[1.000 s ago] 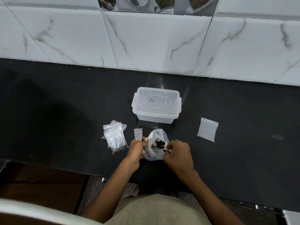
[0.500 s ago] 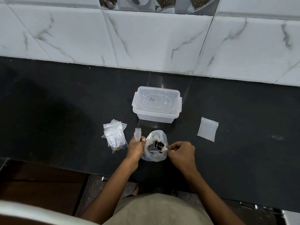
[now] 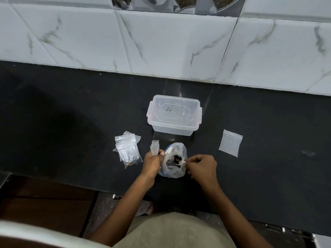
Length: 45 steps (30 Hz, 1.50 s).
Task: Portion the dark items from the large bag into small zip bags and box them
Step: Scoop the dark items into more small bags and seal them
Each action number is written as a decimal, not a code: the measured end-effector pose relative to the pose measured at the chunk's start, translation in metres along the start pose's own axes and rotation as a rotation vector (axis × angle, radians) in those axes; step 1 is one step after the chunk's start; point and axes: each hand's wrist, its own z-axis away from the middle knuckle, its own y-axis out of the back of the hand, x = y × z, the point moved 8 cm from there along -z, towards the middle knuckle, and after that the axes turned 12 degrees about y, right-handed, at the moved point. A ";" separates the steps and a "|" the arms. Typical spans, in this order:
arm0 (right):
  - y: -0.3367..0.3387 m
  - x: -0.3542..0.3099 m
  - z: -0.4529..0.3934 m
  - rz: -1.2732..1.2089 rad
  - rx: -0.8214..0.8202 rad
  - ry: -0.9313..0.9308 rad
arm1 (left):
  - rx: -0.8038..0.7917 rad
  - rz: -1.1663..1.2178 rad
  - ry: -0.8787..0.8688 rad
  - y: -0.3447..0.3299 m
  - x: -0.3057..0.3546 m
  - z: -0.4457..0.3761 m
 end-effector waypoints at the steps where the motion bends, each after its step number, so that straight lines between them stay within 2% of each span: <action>1: 0.001 0.008 0.000 -0.086 -0.001 -0.074 | -0.002 -0.001 -0.001 0.001 0.001 0.001; 4: 0.004 0.020 0.001 -0.249 -0.043 -0.158 | 0.025 -0.015 -0.011 0.006 0.002 0.000; 8: 0.007 0.018 0.003 -0.342 -0.109 -0.151 | 0.138 -0.051 -0.080 0.016 0.006 0.003; 12: 0.012 0.005 0.002 -0.366 -0.145 -0.114 | 0.327 -0.162 -0.266 0.029 0.023 0.019; 16: 0.019 -0.020 0.001 -0.407 -0.139 -0.065 | 0.434 -0.258 -0.473 0.029 0.039 0.035; 22: 0.037 -0.080 0.003 -0.497 -0.088 0.114 | 0.403 -0.358 -0.664 0.014 0.057 0.058; 27: 0.043 -0.114 0.012 -0.541 -0.066 0.233 | 0.389 -0.388 -0.731 0.005 0.061 0.063; 33: 0.041 -0.114 0.016 -0.364 -0.010 0.278 | 0.306 -0.237 -0.647 0.004 0.057 0.052; 38: 0.039 -0.117 0.018 -0.221 0.004 0.358 | 0.229 -0.159 -0.682 -0.004 0.062 0.062; 41: 0.039 -0.128 0.023 -0.034 0.054 0.530 | 0.176 -0.158 -0.695 -0.011 0.065 0.064; 45: 0.033 -0.144 0.038 0.213 0.114 0.893 | 0.139 -0.139 -0.696 -0.016 0.070 0.063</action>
